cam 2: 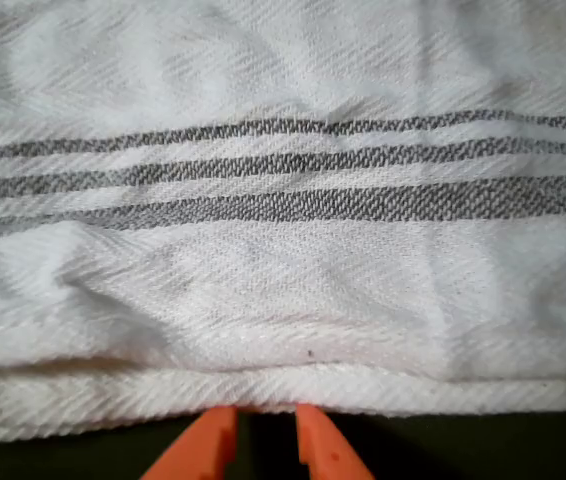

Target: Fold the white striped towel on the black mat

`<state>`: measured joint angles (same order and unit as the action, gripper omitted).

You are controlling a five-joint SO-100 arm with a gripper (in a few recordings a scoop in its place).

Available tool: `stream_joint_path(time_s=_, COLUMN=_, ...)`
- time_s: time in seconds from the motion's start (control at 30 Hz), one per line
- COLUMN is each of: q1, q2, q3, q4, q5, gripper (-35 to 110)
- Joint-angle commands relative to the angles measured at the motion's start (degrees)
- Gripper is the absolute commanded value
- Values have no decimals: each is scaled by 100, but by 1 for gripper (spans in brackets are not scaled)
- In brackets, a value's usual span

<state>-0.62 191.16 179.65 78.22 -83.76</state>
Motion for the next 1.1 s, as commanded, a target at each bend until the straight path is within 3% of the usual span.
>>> stream_joint_path(time_s=0.0, q1=220, q2=141, q3=132, q4=79, q5=-123, gripper=9)
stream_joint_path(time_s=0.1, q1=-246, q2=132, q3=132, q4=35, q5=308, gripper=9)
stream_joint_path(time_s=0.33, q1=-167, q2=132, q3=132, q4=44, q5=141, gripper=14)
stream_joint_path(time_s=0.43, q1=-123, q2=132, q3=132, q4=44, q5=141, gripper=0)
stream_joint_path(time_s=0.77, q1=-132, q2=141, q3=123, q4=141, q5=-536, gripper=0)
stream_joint_path(time_s=1.07, q1=-123, q2=141, q3=123, q4=44, q5=255, gripper=0)
